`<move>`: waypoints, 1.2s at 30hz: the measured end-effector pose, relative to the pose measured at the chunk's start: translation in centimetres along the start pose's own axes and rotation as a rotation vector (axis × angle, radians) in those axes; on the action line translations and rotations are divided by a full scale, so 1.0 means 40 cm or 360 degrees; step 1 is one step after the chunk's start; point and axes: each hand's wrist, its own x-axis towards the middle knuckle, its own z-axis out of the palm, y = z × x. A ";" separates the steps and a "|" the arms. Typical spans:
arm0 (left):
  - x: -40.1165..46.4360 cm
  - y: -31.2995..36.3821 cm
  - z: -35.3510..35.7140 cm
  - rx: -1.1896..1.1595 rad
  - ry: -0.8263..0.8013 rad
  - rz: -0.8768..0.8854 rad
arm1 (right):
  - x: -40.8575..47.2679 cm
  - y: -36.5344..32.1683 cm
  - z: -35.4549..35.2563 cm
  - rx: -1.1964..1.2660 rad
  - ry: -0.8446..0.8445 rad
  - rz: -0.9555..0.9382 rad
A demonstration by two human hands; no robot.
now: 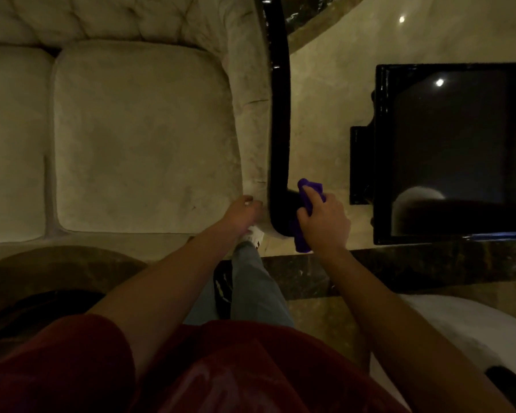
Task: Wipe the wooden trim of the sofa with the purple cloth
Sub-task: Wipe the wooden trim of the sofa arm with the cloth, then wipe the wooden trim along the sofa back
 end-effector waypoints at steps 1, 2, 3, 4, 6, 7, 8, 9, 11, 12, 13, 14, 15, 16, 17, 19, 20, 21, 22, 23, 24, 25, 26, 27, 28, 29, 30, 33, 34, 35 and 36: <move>-0.019 -0.011 -0.025 -0.0032 -0.0034 -0.0018 | 0.008 -0.021 -0.017 -0.0009 -0.0038 0.0021; -0.036 -0.020 -0.049 -0.0078 -0.0064 -0.0013 | 0.017 -0.043 -0.042 0.0002 -0.0059 0.0043; -0.040 -0.019 -0.048 -0.0073 -0.0097 0.0004 | 0.026 -0.039 -0.065 0.0106 -0.0015 0.0144; -0.058 -0.025 -0.087 -0.0138 -0.0078 0.0036 | 0.021 -0.078 -0.091 0.0263 0.0070 0.0164; -0.087 -0.016 -0.123 -0.0271 -0.0084 0.0119 | 0.012 -0.125 -0.142 0.0577 0.0315 0.0199; -0.114 -0.015 -0.176 -0.0354 -0.0064 0.0166 | 0.001 -0.188 -0.163 0.0708 0.0416 0.0116; -0.145 -0.010 -0.227 -0.0464 -0.0056 0.0217 | -0.007 -0.254 -0.179 0.0795 0.0452 -0.0006; -0.159 0.001 -0.235 -0.0510 -0.0064 0.0240 | -0.008 -0.273 -0.187 0.0862 0.0467 -0.0019; -0.224 -0.005 -0.361 -0.0678 0.0024 0.0355 | -0.028 -0.432 -0.195 0.0895 0.0303 -0.0269; -0.241 0.003 -0.370 -0.0700 0.0023 0.0388 | -0.027 -0.452 -0.195 0.0879 0.0237 -0.0293; -0.280 -0.012 -0.443 -0.0765 0.0072 0.0444 | -0.049 -0.541 -0.188 0.0879 0.0169 -0.0448; -0.314 -0.025 -0.511 -0.0848 0.0110 0.0496 | -0.068 -0.618 -0.174 0.0859 0.0076 -0.0600; -0.327 -0.015 -0.517 -0.0860 0.0111 0.0509 | -0.068 -0.631 -0.172 0.0850 0.0021 -0.0635; -0.365 -0.046 -0.594 -0.0923 0.0165 0.0542 | -0.103 -0.722 -0.156 0.0854 -0.0052 -0.0732; -0.399 -0.079 -0.673 -0.0996 0.0218 0.0584 | -0.138 -0.810 -0.135 0.0840 -0.0139 -0.0812; -0.436 -0.103 -0.746 -0.1023 0.0269 0.0629 | -0.168 -0.900 -0.115 0.0890 -0.0214 -0.0874; -0.457 -0.135 -0.806 -0.1063 0.0321 0.0651 | -0.200 -0.965 -0.093 0.0924 -0.0272 -0.0919; -0.478 -0.161 -0.856 -0.1094 0.0366 0.0680 | -0.227 -1.020 -0.074 0.0950 -0.0316 -0.0926; -0.501 -0.193 -0.914 -0.1121 0.0398 0.0718 | -0.264 -1.086 -0.058 0.0999 -0.0382 -0.0923; -0.520 -0.225 -0.972 -0.1144 0.0432 0.0750 | -0.299 -1.151 -0.041 0.1035 -0.0478 -0.0909; -0.541 -0.254 -1.025 -0.1169 0.0461 0.0787 | -0.331 -1.213 -0.025 0.1066 -0.0572 -0.0894; -0.562 -0.283 -1.075 -0.1182 0.0499 0.0822 | -0.365 -1.273 -0.012 0.1110 -0.0674 -0.0872; -0.582 -0.312 -1.126 -0.1187 0.0550 0.0848 | -0.399 -1.332 0.002 0.1166 -0.0791 -0.0851; -0.602 -0.340 -1.175 -0.1192 0.0601 0.0879 | -0.434 -1.390 0.014 0.1218 -0.0891 -0.0824; -0.623 -0.366 -1.222 -0.1205 0.0650 0.0914 | -0.469 -1.443 0.023 0.1275 -0.0986 -0.0789; -0.644 -0.391 -1.270 -0.1230 0.0705 0.0944 | -0.502 -1.496 0.033 0.1317 -0.1090 -0.0751; -0.664 -0.415 -1.316 -0.1261 0.0764 0.0967 | -0.532 -1.546 0.043 0.1353 -0.1198 -0.0711; -0.722 -0.482 -1.445 -0.1355 0.0973 0.1015 | -0.617 -1.685 0.076 0.1393 -0.1470 -0.0672; -0.740 -0.503 -1.484 -0.1397 0.1035 0.1025 | -0.642 -1.725 0.088 0.1404 -0.1547 -0.0665; -0.756 -0.525 -1.519 -0.1449 0.1091 0.1036 | -0.666 -1.761 0.101 0.1427 -0.1637 -0.0636; -0.771 -0.547 -1.552 -0.1509 0.1150 0.1046 | -0.688 -1.795 0.114 0.1454 -0.1737 -0.0598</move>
